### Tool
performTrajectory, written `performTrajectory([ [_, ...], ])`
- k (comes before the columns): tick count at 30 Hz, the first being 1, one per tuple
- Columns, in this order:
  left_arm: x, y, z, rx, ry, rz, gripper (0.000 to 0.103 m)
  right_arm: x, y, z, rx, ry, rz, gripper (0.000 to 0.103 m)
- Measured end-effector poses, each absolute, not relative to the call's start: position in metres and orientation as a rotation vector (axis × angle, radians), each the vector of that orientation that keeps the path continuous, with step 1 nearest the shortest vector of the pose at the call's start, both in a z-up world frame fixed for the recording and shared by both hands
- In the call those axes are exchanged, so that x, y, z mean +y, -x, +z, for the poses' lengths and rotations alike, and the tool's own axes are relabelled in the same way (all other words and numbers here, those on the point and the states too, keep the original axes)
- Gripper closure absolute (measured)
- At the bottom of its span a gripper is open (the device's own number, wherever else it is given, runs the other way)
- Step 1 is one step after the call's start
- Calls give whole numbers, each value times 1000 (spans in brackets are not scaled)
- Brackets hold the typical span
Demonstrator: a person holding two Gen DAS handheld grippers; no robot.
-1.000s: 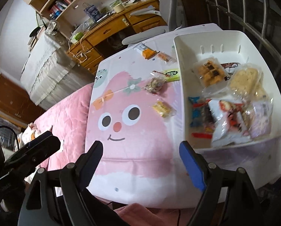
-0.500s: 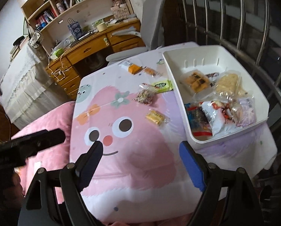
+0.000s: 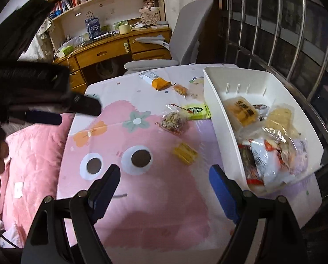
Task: Organize snacks
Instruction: 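Move both grippers back from the tray toward the remaining snacks, then grasp the brown nut-cluster packet with left while right grips the yellow wafer packet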
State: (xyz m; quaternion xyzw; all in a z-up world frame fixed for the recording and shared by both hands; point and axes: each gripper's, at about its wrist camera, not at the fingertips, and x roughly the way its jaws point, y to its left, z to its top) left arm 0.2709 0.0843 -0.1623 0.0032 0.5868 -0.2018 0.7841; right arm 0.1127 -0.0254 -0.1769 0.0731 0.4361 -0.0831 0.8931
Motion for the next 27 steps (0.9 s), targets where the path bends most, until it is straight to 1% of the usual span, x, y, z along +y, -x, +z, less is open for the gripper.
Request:
performTrajectory([
  [6, 50, -307, -189, 1271, -50, -493, 15, -24, -134, -200, 855, -105, -204, 19],
  [11, 20, -323, -212, 1273, -77, -551, 15, -24, -146, -221, 835, -96, -239, 19],
  [17, -14, -335, -241, 1287, -101, -617, 15, -29, -161, -249, 849, -89, -286, 19],
  [21, -28, -340, -259, 1316, -110, -637, 15, -35, -170, -268, 890, -102, -303, 19],
  [27, -45, -347, -283, 1361, -113, -657, 15, -41, -175, -285, 925, -123, -322, 19],
])
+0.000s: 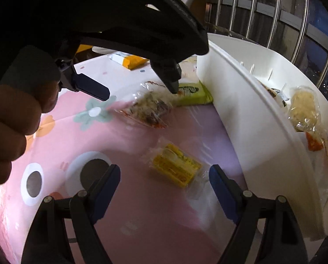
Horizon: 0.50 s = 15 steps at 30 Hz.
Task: Organize snacks
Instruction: 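Grasp the brown nut-cluster packet with left while right grips the yellow wafer packet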
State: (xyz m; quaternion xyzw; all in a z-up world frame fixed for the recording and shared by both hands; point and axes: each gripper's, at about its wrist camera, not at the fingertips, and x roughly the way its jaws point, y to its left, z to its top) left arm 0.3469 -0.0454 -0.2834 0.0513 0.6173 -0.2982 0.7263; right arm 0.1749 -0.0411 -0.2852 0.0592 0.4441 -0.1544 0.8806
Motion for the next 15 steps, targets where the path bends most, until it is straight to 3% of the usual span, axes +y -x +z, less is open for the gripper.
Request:
performTrajectory([
  [11, -62, -351, -307, 1401, -132, -650, 16, -43, -180, -294, 934, -117, -304, 21],
  [15, -68, -350, -307, 1395, -160, -642, 21, -41, -178, -295, 933, -108, -282, 21],
])
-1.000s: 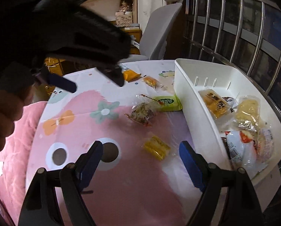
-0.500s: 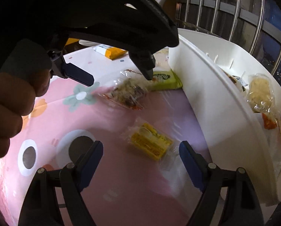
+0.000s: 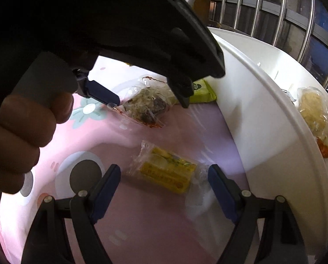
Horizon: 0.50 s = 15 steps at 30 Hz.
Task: Organize snacks
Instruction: 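Grasp the brown nut-cluster packet with left while right grips the yellow wafer packet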
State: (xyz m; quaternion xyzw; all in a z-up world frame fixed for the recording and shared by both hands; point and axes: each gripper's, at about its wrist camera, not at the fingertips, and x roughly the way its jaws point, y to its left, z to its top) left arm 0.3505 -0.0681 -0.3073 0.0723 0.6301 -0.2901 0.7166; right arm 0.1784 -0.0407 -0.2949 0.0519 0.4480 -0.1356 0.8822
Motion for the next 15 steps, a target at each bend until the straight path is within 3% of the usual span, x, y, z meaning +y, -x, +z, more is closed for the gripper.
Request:
performTrajectory([
  [6, -76, -352, -303, 1391, -143, -624, 45, -44, -182, -294, 908, -89, -254, 33],
  [15, -65, -355, -302, 1423, -84, -597, 50, -42, -176, -291, 923, -93, -246, 46],
])
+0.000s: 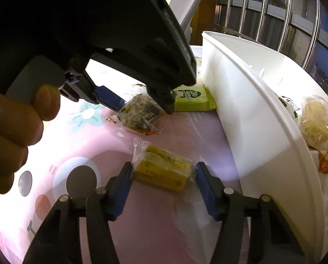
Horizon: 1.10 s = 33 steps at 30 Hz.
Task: Organize snacks
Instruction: 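Grasp the brown nut-cluster packet with left while right grips the yellow wafer packet, then carry the nut-cluster packet and yellow wafer packet over the tray with both grippers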
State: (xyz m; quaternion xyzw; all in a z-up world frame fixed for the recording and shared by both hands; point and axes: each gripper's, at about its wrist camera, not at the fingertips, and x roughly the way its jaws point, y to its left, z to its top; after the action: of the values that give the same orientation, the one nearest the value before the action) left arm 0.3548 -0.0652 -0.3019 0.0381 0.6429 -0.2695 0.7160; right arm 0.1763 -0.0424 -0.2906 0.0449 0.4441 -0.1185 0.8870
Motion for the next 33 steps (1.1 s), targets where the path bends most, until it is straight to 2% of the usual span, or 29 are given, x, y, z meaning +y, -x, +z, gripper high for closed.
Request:
performTrajectory([
  [7, -48, -355, -293, 1436, -34, -544, 51, -52, -177, -288, 955, -105, -224, 48],
  [21, 14, -321, -216, 1339, -16, -482, 51, -82, -196, -276, 1073, -206, -158, 48],
  [33, 85, -245, -146, 1196, 74, -470, 51, -49, -148, -221, 1025, -143, -102, 48],
])
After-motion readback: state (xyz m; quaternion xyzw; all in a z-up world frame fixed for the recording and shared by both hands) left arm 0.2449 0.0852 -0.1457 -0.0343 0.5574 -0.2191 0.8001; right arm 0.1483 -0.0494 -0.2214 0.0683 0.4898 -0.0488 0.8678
